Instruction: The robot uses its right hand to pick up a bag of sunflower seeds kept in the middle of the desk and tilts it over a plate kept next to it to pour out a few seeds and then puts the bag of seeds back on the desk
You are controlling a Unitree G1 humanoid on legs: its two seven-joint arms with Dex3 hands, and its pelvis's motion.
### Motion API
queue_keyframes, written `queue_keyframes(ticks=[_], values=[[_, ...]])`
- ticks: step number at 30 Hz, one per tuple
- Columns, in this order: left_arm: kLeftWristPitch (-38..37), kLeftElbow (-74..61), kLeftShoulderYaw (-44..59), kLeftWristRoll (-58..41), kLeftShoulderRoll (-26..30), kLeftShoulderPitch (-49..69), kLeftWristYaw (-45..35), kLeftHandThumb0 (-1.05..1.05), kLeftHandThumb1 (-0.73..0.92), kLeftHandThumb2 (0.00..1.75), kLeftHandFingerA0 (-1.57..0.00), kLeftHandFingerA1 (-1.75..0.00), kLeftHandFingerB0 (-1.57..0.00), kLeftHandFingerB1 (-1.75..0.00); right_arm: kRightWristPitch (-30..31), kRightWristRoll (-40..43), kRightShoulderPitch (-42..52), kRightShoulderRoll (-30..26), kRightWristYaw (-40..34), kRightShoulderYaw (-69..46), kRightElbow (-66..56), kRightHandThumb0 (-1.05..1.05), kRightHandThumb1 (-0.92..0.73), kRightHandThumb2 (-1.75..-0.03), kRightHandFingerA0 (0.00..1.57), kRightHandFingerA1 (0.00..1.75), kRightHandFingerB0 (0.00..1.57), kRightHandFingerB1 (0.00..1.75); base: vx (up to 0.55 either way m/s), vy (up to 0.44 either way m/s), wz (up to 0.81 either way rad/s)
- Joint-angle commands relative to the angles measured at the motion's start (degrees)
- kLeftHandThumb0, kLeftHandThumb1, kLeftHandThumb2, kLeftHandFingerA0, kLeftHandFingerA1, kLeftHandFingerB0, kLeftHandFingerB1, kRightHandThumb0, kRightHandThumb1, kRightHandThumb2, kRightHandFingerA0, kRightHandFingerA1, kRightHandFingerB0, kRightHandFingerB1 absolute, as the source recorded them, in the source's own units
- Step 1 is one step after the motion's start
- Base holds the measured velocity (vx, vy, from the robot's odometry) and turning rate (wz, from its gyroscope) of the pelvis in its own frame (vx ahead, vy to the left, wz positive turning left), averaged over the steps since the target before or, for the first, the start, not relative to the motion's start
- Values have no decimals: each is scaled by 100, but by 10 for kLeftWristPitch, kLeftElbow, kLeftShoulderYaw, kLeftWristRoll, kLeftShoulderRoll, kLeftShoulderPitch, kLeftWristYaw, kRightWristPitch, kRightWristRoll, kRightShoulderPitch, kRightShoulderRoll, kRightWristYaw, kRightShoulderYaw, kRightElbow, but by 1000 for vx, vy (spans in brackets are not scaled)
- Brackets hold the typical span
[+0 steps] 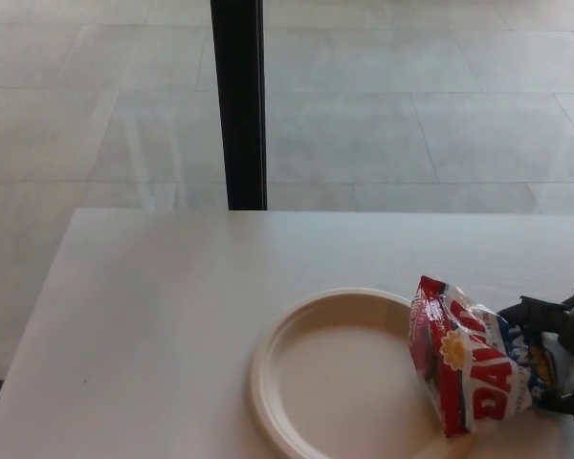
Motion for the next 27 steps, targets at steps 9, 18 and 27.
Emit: queue_keyframes(ticks=[9, 18, 27], values=[[-6, -4, 4, -8, 1, 11, 4, -52, 78, 85, -40, -82, -33, -67, -30, 12, 73, 31, -96, -20, 20, -24, -60, -113, 83, 175, 71, 164, 0, 0, 0], [-25, 7, 1, -4, 1, 14, -3, -57, 77, 89, -43, -84, -35, -69, -68, 49, 93, 71, -141, -60, 62, -22, -58, -112, 80, 175, 69, 166, 0, 0, 0], [-23, 25, 9, -10, 5, 4, -8, -59, 77, 97, -47, -83, -37, -69, -45, 46, 79, 55, -137, -72, 39, -20, -55, -117, 85, 175, 75, 164, 0, 0, 0]])
